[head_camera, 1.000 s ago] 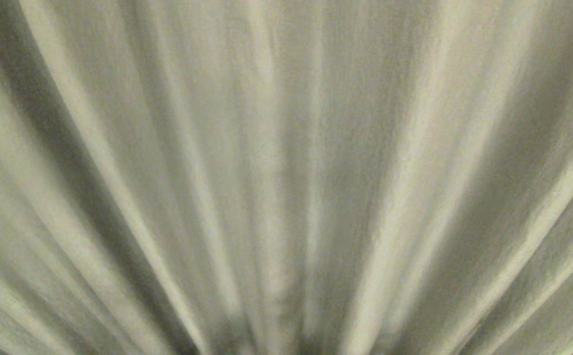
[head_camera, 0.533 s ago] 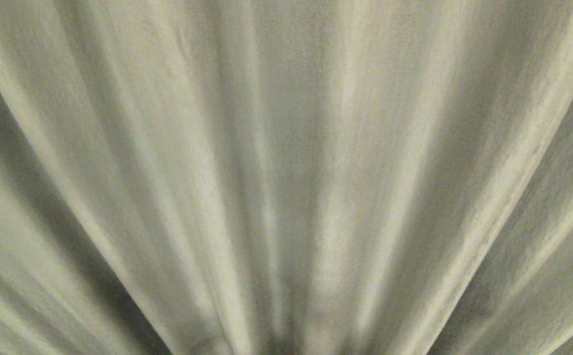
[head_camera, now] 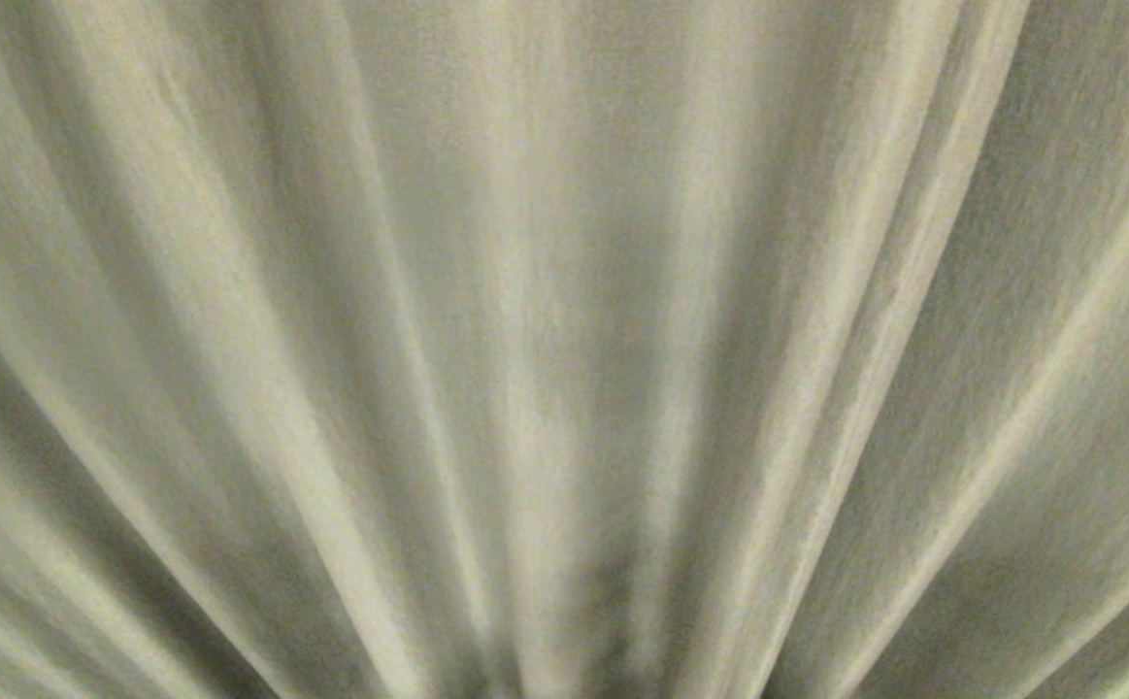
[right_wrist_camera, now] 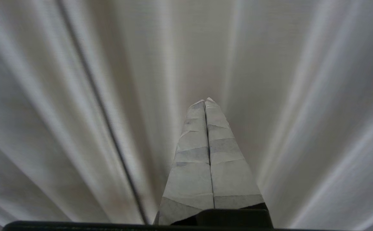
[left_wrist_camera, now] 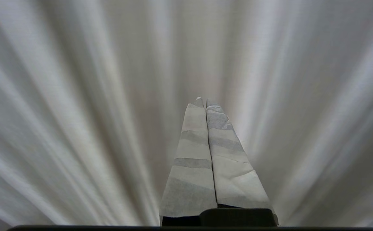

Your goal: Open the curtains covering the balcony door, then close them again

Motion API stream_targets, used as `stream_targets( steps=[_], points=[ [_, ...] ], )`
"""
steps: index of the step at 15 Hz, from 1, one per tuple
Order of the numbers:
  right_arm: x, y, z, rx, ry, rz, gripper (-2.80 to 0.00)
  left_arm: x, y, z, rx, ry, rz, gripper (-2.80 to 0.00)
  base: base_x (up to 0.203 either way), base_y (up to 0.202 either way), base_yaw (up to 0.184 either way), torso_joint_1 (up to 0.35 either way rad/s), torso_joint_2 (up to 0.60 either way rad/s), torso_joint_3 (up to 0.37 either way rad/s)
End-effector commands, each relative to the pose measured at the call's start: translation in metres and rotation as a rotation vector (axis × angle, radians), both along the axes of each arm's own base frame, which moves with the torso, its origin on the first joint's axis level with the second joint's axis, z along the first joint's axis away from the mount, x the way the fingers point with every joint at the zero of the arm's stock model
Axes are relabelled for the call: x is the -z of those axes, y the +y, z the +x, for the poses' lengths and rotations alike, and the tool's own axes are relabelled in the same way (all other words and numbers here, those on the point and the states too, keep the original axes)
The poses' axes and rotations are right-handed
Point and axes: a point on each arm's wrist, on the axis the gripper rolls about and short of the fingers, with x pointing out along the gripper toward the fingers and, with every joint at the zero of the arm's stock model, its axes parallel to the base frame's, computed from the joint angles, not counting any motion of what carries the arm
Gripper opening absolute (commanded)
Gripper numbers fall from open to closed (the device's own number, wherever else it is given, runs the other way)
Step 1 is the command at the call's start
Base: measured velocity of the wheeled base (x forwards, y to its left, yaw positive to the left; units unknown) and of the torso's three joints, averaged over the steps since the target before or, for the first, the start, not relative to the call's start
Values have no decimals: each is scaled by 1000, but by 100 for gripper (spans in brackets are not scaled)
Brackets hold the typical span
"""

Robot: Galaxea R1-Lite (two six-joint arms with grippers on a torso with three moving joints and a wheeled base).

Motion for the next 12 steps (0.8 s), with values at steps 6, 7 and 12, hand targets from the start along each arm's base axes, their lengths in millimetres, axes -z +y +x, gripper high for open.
stream_targets(
  steps=[6, 7, 12],
  points=[
    [0, 0, 0, 0, -1, 0, -280, 0, 0, 0, 0, 0, 0, -280, 0, -192, 3, 1, 3, 2],
    [0, 0, 0, 0, -1, 0, -280, 0, 0, 0, 0, 0, 2, -280, 0, -189, 1, 2, 4, 3],
    [0, 0, 0, 1, -1, 0, -280, 0, 0, 0, -3, 0, 2, -280, 0, -133, 2, 1, 1, 2]
  ],
)
